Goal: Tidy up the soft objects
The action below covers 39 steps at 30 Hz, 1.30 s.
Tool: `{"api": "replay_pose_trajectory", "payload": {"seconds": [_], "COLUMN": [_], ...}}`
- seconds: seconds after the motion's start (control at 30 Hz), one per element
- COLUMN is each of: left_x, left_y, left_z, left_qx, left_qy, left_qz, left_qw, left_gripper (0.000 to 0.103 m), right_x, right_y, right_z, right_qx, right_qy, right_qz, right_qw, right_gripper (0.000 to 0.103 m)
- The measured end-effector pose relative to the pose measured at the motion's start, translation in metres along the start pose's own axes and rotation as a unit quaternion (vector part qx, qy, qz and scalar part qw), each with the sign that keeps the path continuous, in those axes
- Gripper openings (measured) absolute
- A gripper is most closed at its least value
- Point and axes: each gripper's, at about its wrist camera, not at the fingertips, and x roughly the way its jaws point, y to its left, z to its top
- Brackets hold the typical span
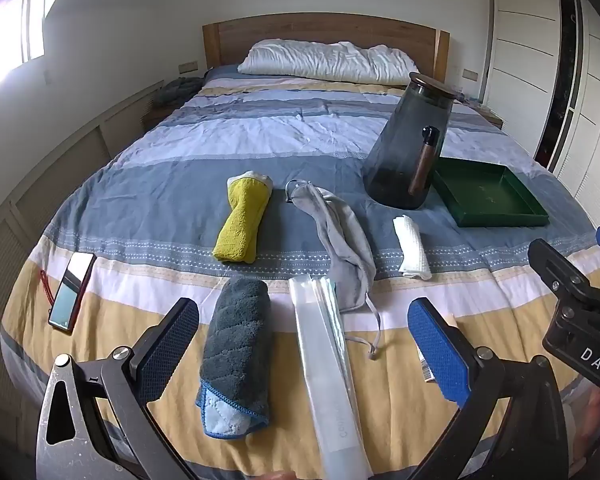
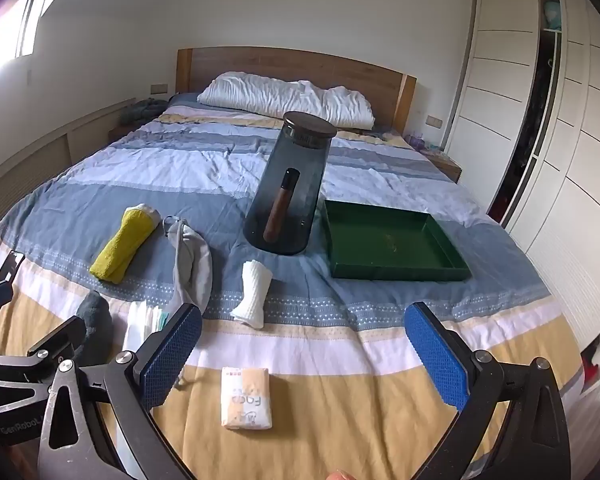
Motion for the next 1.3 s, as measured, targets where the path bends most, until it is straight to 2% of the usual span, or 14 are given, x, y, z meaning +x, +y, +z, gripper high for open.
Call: {"api": "replay_pose_trajectory", "payload": {"seconds": [1.3], "left_x": [-0.0016], "left_y": [0.0002], "left_z": [-0.0019], "left_qx": [-0.008], "left_qy": [-0.001], "left_qz": [-0.007], "left_qw": [0.9999], "left_gripper": [0.102], "right_x": [-0.0085], "right_y": [-0.0021], "right_z": [0.0004], "right_qx": [0.001], "right_qy": [-0.007], "right_qz": [-0.002], "right_qw": [1.0], "right_gripper": [0.103]}}
